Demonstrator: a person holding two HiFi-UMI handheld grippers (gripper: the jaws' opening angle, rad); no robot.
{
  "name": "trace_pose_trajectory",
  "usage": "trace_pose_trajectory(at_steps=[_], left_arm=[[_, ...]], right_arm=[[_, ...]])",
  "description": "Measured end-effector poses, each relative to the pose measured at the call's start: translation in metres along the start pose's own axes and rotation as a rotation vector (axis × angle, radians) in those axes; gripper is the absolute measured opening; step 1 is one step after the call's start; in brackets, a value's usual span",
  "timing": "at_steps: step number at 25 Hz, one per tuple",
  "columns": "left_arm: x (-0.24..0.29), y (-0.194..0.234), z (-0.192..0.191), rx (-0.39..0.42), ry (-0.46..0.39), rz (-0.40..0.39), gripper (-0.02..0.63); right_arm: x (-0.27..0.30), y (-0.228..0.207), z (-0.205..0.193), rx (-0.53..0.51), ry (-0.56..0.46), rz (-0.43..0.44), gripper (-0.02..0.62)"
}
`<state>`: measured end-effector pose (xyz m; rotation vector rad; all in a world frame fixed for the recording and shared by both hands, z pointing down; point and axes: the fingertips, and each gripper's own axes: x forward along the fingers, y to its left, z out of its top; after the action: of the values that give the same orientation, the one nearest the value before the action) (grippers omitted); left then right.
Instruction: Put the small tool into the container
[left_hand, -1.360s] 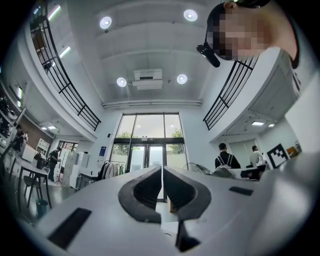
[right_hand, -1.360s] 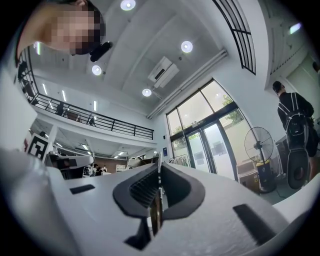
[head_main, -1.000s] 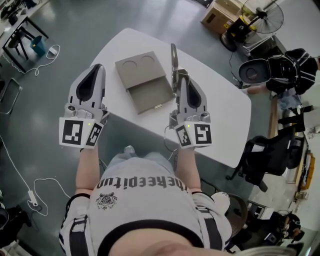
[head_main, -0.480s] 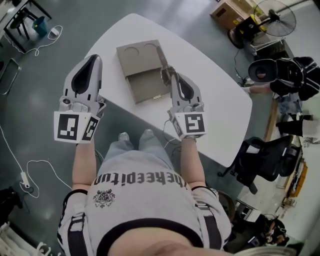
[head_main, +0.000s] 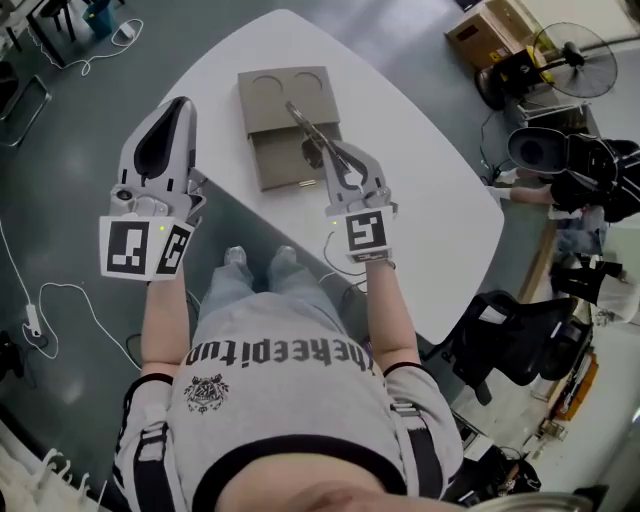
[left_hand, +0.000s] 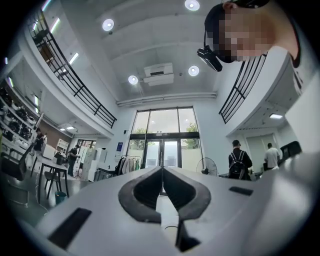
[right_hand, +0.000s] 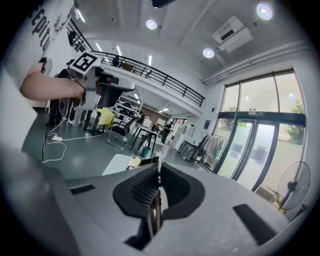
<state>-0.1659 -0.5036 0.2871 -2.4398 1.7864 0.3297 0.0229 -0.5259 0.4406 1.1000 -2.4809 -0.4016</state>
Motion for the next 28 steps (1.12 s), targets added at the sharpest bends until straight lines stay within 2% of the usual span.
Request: trace_pose_trajectory(at_steps=[6,12,20,28], left_arm=[[-0.004,-0.018,-0.003,0.011,0.008,0.045,0.009],[-0.009,-0.028,-0.006,0.026,0.016,0.095,0.009],[-0.013,-0.034,-0.009,0.049,0.025,0.166,0.009],[-0.014,-0.037,-0.017,0.071,0.043,0.224,0.009]], right_arm=[[0.004,0.017,-0.036,-0.153,0.083,0.130,0.003],[0.016,0.028,-0.064,-0.233,0.115,0.233,0.004],[0.034,0.043,-0.099,-0.310,0.149,0.360,0.005],[0.059,0.051,-0.133,-0.322,0.203,0.417,0.005]])
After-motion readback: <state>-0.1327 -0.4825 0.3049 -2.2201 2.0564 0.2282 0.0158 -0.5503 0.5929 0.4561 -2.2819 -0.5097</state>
